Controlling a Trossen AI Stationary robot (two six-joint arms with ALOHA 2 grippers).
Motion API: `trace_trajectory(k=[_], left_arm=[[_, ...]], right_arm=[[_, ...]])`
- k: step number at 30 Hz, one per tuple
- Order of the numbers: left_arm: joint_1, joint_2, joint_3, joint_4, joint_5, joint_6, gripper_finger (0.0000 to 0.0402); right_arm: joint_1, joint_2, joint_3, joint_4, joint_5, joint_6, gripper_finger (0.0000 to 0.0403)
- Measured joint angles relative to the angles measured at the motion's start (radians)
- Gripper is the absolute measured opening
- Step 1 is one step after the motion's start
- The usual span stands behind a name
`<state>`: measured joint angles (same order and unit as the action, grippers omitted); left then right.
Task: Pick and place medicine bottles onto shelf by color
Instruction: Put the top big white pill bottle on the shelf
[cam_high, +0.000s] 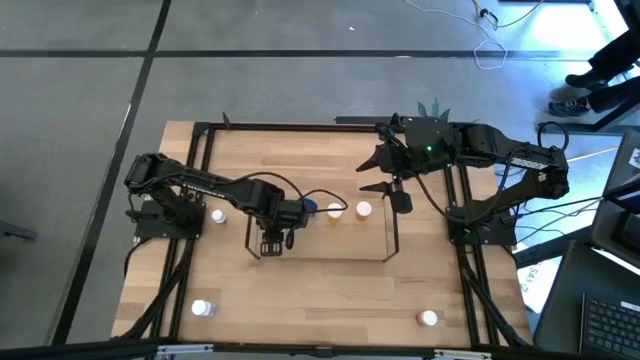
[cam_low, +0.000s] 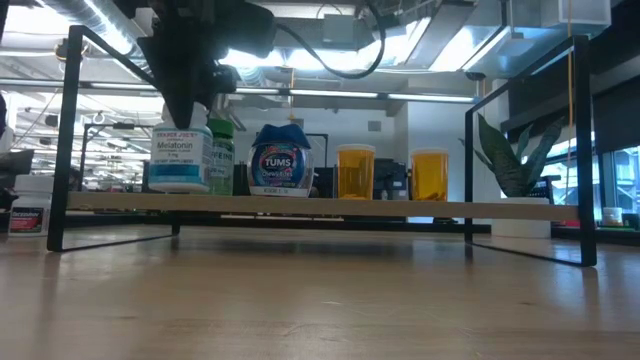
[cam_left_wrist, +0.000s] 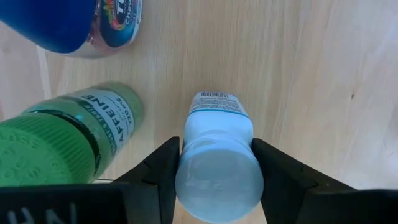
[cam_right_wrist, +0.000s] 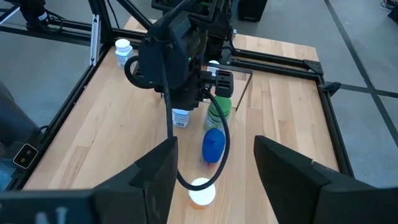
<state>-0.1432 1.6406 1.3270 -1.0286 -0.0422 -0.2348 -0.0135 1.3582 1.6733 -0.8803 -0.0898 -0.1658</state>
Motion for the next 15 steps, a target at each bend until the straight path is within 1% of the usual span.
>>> trace_trajectory(k=[15], left_arm=[[0.028,0.002,-0.028,0.031,0.008,-0.019,0.0160]], right_arm=[[0.000,0.000,0.000,0.000,0.000,0.000,0.0214]])
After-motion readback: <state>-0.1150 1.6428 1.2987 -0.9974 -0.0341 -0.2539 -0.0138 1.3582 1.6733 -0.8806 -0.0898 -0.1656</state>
